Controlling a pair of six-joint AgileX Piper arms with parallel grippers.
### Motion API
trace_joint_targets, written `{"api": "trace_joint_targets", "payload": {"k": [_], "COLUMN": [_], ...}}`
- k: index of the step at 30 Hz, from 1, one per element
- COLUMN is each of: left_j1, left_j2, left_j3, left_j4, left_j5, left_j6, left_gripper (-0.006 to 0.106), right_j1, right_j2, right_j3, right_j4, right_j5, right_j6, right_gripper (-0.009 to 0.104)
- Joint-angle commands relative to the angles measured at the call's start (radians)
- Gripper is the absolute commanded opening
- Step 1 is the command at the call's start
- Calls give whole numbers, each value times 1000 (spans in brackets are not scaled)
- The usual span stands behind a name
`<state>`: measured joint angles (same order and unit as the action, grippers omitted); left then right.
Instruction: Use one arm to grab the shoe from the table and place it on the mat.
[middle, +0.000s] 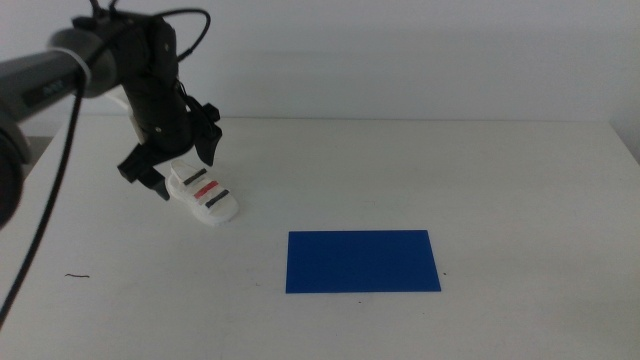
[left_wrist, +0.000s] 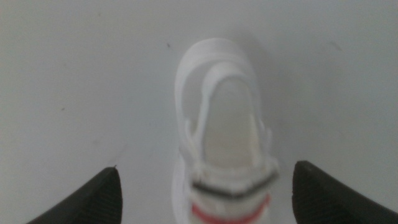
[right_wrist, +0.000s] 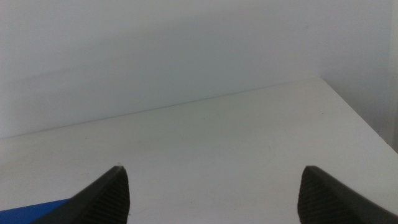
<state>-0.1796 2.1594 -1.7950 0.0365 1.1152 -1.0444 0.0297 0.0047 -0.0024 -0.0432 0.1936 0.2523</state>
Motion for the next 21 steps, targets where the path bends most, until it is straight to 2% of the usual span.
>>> {"api": "trace_joint_targets", "payload": {"k": [1,11,14,17,21], "left_j1": [3,3,1,1,0], "left_j2": [17,78,89,84,36], "left_j3": [-8,-8,-8,-8,-8], "left_j4": [13,27,27,27,-9], "left_j5": [-26,-103,-115,-104,-32], "left_j6": [-33,-29,-20,23,11], "left_gripper": [94,94,89,74,41], "right_j1": [0,0,0,0,0], "right_j2": [-5,-5,-5,-5,-5], "right_j3": [2,2,2,2,2], "right_j4": [-6,-6,-6,-6,-6], "right_j5": [-8,-8,-8,-8,-8], "right_j6": [-5,-5,-5,-5,-5], "right_gripper": [79,79,79,79,79]}}
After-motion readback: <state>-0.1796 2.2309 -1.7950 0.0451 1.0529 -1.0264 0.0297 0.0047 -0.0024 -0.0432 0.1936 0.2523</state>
